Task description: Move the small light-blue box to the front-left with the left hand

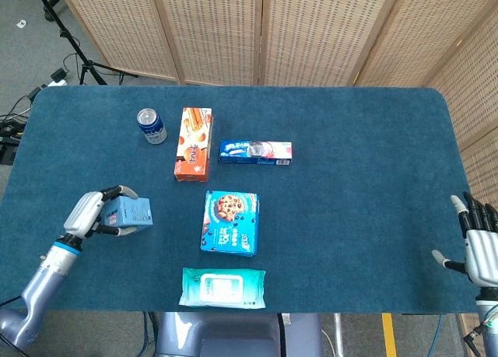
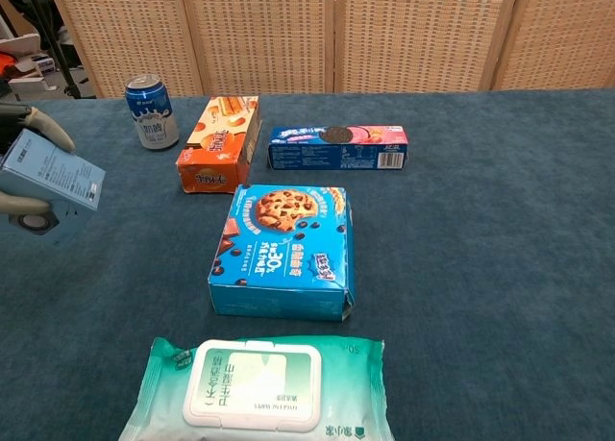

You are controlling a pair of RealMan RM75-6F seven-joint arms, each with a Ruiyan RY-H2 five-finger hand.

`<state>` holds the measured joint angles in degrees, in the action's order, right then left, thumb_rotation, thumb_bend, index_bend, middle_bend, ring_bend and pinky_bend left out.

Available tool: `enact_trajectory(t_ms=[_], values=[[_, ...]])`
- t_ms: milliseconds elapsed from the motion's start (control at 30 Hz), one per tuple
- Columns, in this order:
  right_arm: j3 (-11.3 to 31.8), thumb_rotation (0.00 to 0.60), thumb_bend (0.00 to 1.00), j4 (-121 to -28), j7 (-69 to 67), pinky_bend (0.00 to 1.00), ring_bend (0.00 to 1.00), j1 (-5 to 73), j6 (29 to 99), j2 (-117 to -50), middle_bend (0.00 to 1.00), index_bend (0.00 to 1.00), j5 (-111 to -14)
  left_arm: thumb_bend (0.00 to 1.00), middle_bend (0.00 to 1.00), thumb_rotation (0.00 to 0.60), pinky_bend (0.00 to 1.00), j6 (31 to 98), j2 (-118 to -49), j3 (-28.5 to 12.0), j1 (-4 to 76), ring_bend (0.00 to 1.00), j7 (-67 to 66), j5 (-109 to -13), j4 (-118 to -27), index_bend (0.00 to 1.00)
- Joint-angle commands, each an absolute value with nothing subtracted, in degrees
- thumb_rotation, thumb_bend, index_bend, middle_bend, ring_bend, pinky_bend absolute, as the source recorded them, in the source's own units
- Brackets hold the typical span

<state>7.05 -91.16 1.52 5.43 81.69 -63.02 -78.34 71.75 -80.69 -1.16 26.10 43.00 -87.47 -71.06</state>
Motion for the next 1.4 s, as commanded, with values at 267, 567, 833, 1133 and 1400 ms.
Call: enact_trajectory(t_ms=[267,567,833,1133,1400], values=[[7.2,0.600,0.00,-91.0,1.5,0.00,0.00,5.5,81.5,-63.1,0.00,0.00,-77.9,0.00,0.55,0.600,0.46,82.2,-102.3,-0.1,22.5,0.52,74.8,-93.0,-37.7,0.48],[7.3,0.600,0.00,-91.0,1.6,0.00,0.00,5.6,81.2,-63.1,0.00,0.00,-77.7,0.00,0.50,0.600,0.46,79.0,-105.0,1.4,22.5,0.51,76.4,-92.7,-29.9,0.48],[7.3,0.600,0.00,-91.3,1.3,0.00,0.00,5.4,81.5,-62.9,0.00,0.00,-77.7,0.00,0.00,0.600,0.14,78.4,-103.2,3.7,21.3,0.00,75.2,-93.6,-29.8,0.18],[7.2,0.600,0.00,-91.5,1.2,0.00,0.00,5.3,81.9,-62.7,0.00,0.00,-78.1,0.00,0.00,0.600,0.03,88.1,-100.4,2.5,17.8,0.00,72.3,-93.4,-33.5,0.07],[7.3,0.600,0.00,-91.6,0.6,0.00,0.00,5.2,81.8,-62.4,0.00,0.00,-77.9,0.00,0.00,0.600,0.03,82.5,-92.6,4.9,18.5,0.00,56.2,-94.2,-44.4,0.07]])
